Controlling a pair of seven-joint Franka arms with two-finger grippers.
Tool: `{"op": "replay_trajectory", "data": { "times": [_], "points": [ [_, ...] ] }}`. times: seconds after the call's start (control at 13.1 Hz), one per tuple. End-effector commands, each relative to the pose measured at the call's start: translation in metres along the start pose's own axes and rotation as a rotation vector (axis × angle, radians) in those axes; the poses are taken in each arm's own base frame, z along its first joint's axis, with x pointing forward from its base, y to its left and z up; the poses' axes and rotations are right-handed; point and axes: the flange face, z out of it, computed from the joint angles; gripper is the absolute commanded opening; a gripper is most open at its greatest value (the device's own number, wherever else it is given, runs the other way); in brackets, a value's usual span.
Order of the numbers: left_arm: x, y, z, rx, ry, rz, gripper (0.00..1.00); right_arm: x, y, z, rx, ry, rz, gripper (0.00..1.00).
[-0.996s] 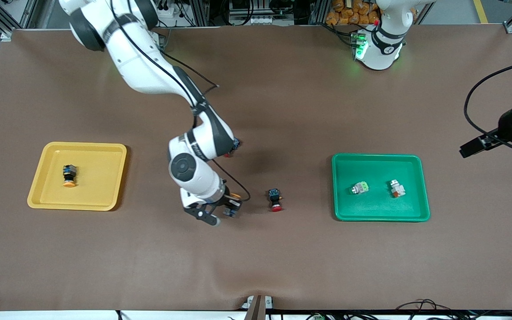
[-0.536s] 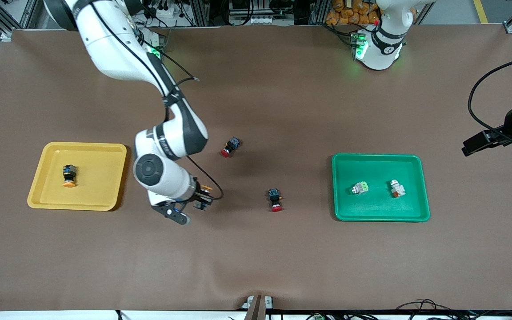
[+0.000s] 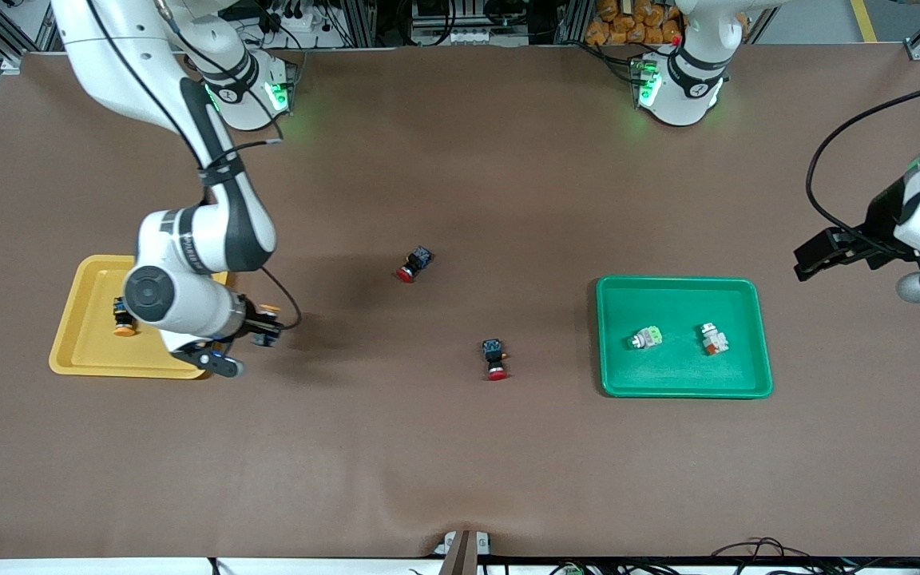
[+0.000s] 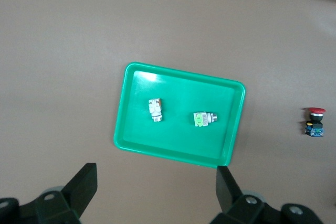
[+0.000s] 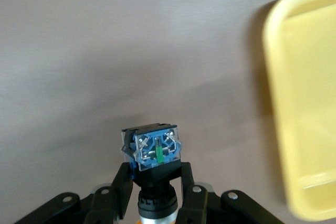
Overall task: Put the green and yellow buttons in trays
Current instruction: 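Carry the yellow button to the yellow tray while the left arm withdraws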
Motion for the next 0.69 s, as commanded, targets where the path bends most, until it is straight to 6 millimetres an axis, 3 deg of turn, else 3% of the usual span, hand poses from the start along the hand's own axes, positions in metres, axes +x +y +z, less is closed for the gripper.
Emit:
{"op": "replay_trajectory", "data": {
  "times": [0.0,0.15,0.31,0.46,0.61],
  "points": [
    [-0.019,-0.007,-0.022,-0.001,-0.019,0.066,1.0,0.002,0.066,0.002,-0.027,0.004,-0.085,0.0],
    [-0.027,-0.02,-0.02,0.01,-0.039,0.107,1.0,0.011,0.11,0.006,-0.046,0.012,-0.147,0.0],
    [-0.038,-0.022,-0.024,0.015,-0.04,0.108,1.0,0.019,0.137,0.006,-0.054,0.017,-0.171,0.0],
    [-0.047,-0.025,-0.024,0.019,-0.047,0.106,1.0,0.032,0.182,0.012,-0.055,0.041,-0.257,0.0],
    [-0.048,-0.038,-0.025,0.018,-0.048,0.084,1.0,0.037,0.198,0.027,-0.069,0.06,-0.282,0.0]
  ]
}}
